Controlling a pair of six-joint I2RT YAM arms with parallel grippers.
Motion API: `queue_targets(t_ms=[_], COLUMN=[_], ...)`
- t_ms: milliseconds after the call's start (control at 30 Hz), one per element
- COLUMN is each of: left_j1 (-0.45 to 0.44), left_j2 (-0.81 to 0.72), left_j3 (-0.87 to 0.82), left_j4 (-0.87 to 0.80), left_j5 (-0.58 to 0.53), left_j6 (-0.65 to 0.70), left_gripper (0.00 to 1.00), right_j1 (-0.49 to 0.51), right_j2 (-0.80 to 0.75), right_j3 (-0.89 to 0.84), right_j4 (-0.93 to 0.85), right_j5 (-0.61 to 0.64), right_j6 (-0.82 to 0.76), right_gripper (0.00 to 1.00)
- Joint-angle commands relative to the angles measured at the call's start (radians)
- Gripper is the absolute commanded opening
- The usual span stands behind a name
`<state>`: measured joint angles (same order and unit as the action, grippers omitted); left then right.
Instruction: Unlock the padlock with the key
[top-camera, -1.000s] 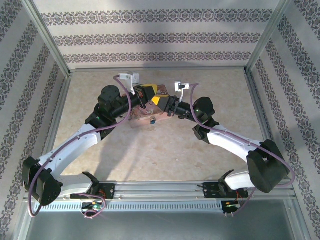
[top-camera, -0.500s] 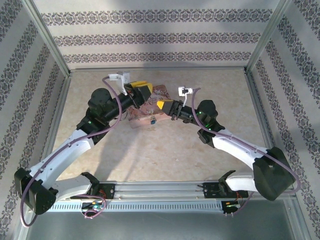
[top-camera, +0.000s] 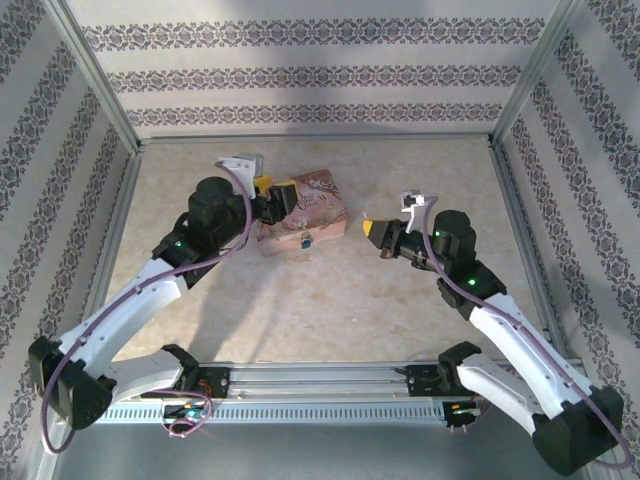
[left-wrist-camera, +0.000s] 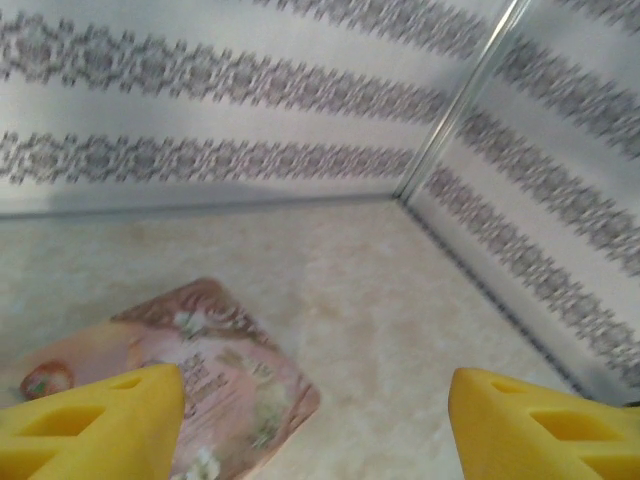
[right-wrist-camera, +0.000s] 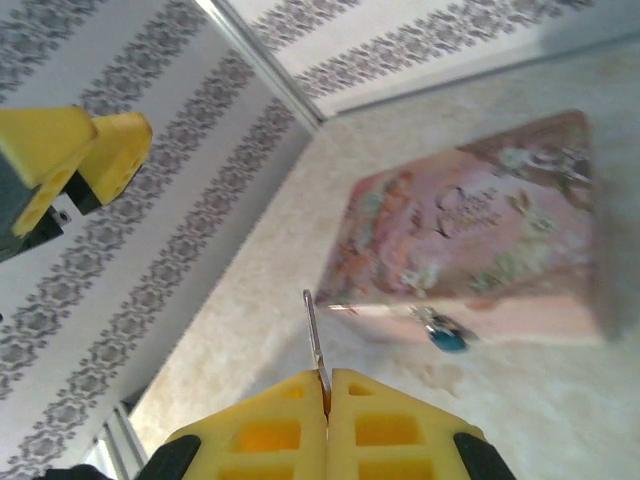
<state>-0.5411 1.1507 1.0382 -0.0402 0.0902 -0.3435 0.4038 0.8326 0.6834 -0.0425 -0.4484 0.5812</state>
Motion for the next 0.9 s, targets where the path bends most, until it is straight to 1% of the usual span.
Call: queue_targets(t_ms=[0, 133, 267, 467, 633, 867], left_j1=[0.007, 0.007, 0.007, 0.007, 0.007, 0.007], left_j2=[0.052, 0.097, 0.167, 0.319, 0.437, 0.598], left_j3=[0.066, 0.070, 0.089, 0.210, 0.297, 0.454], left_j4=[-0.066, -0.042, -0.059, -0.190, -0.257, -0.369], left_j5=[-0.023, 0.010, 0.044, 0.079, 0.108, 0.091], left_j6=[0.050, 0.019, -0.019, -0.051, -0.073, -0.060], left_gripper=[0.72, 0.73, 0.73, 0.73, 0.74, 0.75], right_j1=[-0.028, -0.068, -0.098, -0.144, -0.164, -0.165], right_j2=[-0.058, -0.085, -0.102, -0.106, -0.089, -0.089], right_j3=[-0.004, -0.021, -0.018, -0.053, -0.044, -0.054], right_j4=[-0.214, -0.287, -0.380, -0.440, -0.487, -0.511], right_j5=[0.061, 0.050, 0.062, 0.061, 0.045, 0.019], right_j6=[-0.053, -0.060, -0.086, -0.085, -0.102, -0.119], right_gripper=[0.00, 0.00, 0.00, 0.00, 0.00, 0.00])
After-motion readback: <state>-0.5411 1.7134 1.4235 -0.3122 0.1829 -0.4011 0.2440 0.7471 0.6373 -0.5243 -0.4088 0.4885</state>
